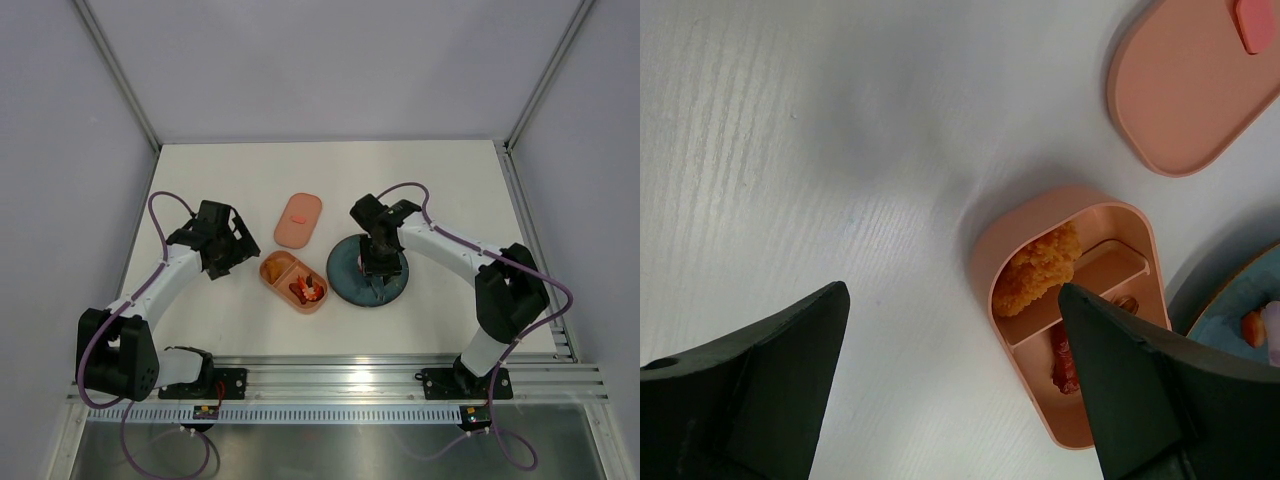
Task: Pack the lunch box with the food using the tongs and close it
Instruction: Pick up the fake food from the plate.
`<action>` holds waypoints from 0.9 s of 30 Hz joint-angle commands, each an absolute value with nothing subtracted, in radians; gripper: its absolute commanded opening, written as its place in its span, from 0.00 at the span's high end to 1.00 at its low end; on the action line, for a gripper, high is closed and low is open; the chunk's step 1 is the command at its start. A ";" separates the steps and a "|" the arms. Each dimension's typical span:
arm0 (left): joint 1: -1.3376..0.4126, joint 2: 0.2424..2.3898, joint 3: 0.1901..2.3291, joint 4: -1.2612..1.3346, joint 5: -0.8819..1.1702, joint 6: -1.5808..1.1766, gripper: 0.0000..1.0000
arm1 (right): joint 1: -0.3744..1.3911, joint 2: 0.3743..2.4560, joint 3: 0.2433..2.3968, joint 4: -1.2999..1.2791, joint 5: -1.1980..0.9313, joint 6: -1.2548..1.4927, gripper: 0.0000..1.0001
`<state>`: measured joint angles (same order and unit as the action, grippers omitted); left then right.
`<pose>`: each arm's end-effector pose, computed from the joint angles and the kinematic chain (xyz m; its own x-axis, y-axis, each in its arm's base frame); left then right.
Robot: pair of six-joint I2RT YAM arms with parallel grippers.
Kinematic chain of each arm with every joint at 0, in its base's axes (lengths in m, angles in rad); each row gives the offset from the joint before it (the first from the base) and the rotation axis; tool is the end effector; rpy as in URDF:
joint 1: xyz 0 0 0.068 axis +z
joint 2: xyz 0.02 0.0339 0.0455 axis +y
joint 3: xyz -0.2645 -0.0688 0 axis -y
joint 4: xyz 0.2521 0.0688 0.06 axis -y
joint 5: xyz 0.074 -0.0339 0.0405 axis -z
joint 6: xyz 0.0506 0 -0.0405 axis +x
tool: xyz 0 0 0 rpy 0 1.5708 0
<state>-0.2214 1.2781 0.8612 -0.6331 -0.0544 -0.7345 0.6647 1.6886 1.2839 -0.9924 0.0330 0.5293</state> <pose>0.2547 -0.0545 0.2115 -0.7573 -0.5155 -0.4009 -0.4240 0.8551 -0.2985 0.2592 0.2010 0.2094 -0.9782 -0.1254 -0.1656 -0.1368 0.9888 0.0592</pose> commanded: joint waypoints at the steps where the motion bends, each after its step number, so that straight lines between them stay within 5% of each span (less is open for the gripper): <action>1: -0.225 1.269 0.848 -0.592 -0.043 -0.738 0.10 | 0.687 1.663 1.282 -0.993 0.015 0.558 0.52; 27: -0.224 1.264 0.847 -0.597 -0.044 -0.736 0.10 | 0.756 1.744 1.359 -0.994 -0.006 0.545 0.58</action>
